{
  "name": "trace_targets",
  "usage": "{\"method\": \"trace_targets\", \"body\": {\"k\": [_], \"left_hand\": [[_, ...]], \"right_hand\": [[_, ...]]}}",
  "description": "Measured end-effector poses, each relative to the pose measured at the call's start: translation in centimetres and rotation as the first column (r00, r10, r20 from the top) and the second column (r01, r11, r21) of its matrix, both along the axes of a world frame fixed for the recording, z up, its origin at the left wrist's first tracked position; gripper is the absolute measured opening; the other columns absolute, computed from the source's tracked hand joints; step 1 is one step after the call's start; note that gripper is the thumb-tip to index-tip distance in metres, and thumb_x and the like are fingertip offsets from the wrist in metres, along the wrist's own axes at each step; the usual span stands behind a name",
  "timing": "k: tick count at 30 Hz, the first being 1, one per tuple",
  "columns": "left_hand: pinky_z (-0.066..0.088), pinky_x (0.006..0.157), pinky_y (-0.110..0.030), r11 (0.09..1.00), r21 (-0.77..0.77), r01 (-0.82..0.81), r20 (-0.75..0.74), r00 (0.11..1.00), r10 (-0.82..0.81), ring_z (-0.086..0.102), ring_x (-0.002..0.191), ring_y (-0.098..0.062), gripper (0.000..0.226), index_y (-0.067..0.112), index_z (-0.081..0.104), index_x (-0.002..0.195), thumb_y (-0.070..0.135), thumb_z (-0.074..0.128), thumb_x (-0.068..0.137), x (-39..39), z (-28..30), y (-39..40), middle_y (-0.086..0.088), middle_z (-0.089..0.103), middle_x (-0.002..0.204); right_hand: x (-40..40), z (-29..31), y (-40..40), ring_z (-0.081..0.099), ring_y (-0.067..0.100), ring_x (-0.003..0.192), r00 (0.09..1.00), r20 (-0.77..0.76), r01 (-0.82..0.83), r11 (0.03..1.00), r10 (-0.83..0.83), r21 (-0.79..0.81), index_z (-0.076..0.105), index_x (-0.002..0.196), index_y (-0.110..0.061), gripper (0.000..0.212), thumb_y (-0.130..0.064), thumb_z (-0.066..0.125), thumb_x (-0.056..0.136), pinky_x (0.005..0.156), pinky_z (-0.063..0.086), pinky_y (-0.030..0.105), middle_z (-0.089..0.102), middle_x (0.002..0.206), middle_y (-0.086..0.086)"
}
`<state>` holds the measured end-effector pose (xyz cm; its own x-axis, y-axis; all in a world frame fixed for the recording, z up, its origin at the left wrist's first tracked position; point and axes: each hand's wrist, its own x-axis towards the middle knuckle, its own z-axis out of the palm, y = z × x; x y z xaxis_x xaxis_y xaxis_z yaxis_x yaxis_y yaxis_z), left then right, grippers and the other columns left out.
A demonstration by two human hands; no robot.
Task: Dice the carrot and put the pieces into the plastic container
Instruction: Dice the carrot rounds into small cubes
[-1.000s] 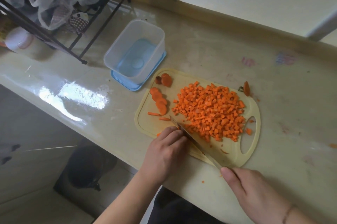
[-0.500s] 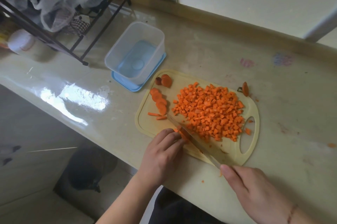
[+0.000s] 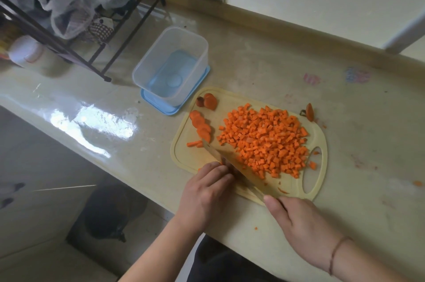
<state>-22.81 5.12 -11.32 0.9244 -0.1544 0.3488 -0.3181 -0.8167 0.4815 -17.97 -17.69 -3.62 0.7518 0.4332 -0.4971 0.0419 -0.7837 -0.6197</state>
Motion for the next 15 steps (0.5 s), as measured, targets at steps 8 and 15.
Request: {"method": "trace_targets", "body": {"k": [8,15], "left_hand": [[0.054,0.097,-0.038,0.999,0.000,0.038,0.013,0.999,-0.038,0.064,0.112,-0.032,0.019,0.000,0.075,0.111,0.010,0.064,0.099,-0.7,-0.6,0.6,-0.015,0.070,0.112],[0.054,0.095,-0.041,0.998,-0.029,0.048,0.083,0.996,-0.045,0.067,0.106,-0.033,0.020,-0.003,0.076,0.104,0.011,0.061,0.100,-1.3,-0.1,0.9,-0.015,0.072,0.107]], "right_hand": [[0.6,1.6,-1.1,0.048,0.009,0.049,0.994,-0.051,0.099,0.995,-0.097,0.025,0.045,0.055,-0.012,0.060,-0.057,0.033,0.093,0.051,0.035,0.022,0.049,0.048,-0.002],[-0.8,1.7,-1.2,0.046,0.011,0.049,0.999,-0.007,0.040,0.997,-0.039,0.065,0.044,0.056,-0.010,0.073,-0.075,0.022,0.081,0.051,0.033,0.020,0.048,0.051,0.002]]}}
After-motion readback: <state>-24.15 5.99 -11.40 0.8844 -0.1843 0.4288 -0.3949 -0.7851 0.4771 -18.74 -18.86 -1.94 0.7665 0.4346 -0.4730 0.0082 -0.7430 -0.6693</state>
